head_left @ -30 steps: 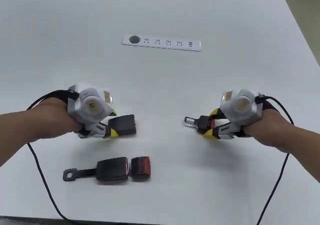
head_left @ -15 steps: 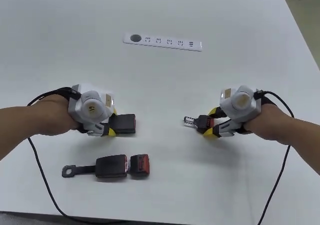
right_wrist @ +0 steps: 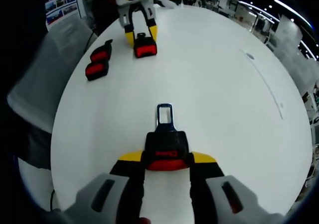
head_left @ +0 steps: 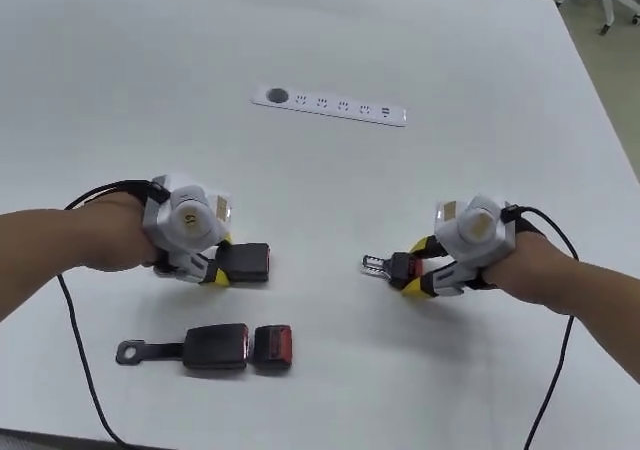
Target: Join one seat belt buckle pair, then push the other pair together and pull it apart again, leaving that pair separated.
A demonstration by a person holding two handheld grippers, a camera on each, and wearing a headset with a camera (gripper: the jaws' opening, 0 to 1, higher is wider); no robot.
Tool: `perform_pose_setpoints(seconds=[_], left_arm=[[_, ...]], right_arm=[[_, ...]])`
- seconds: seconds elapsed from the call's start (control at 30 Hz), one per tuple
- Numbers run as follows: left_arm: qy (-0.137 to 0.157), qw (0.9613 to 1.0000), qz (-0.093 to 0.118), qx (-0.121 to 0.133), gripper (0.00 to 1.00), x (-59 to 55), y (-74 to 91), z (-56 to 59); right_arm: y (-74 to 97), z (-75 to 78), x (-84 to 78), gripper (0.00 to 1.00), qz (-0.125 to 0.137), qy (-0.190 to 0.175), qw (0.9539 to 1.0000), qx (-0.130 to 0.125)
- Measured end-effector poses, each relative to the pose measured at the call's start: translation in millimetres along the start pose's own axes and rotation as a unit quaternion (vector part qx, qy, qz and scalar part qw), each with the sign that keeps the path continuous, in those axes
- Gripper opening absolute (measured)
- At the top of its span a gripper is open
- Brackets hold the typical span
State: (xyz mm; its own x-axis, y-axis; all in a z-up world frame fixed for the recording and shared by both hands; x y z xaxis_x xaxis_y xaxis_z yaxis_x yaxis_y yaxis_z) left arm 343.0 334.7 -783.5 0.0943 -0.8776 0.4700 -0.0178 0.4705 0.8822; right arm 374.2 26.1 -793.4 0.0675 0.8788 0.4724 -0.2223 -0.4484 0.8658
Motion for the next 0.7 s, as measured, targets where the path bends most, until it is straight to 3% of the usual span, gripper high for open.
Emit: perform_pose_setpoints(seconds=[0.2, 0.5, 0.7], left_arm=[[-0.003, 1.0, 0.001, 0.0, 0.32, 0.1, -0.3, 0.3], [-0.01, 0.9999, -0.006, -0.008, 0.32, 0.1, -2.2, -2.9], [-0.009, 0.9999, -0.007, -0.006, 0.32, -1.3, -2.9, -3.1]], right_arm=[[-7.3, -8.2, 17.4, 0.35, -0.003, 0.021, 0.9998, 0.005], [-21.5, -16.7, 42.2, 0.34, 0.011, 0.005, 0.9998, 0.014], [-35.0, -26.4, 69.4, 0.34, 0.024, 0.007, 0.9994, 0.023]])
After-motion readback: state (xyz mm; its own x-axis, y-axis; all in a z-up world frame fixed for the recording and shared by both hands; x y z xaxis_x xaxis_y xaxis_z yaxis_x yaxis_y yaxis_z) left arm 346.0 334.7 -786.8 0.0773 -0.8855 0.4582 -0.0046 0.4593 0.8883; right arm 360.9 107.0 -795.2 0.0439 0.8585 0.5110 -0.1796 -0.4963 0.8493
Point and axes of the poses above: the centre of the closed fingertips' face, and the gripper's own axes: y roughly backward along the fingers, z roughly to its right, x roughly out of its top, the point moved 8 cm from there along y, roughly backward along the fingers, and after that the axes turned 8 degrees about -x, right-handed, at the moved point
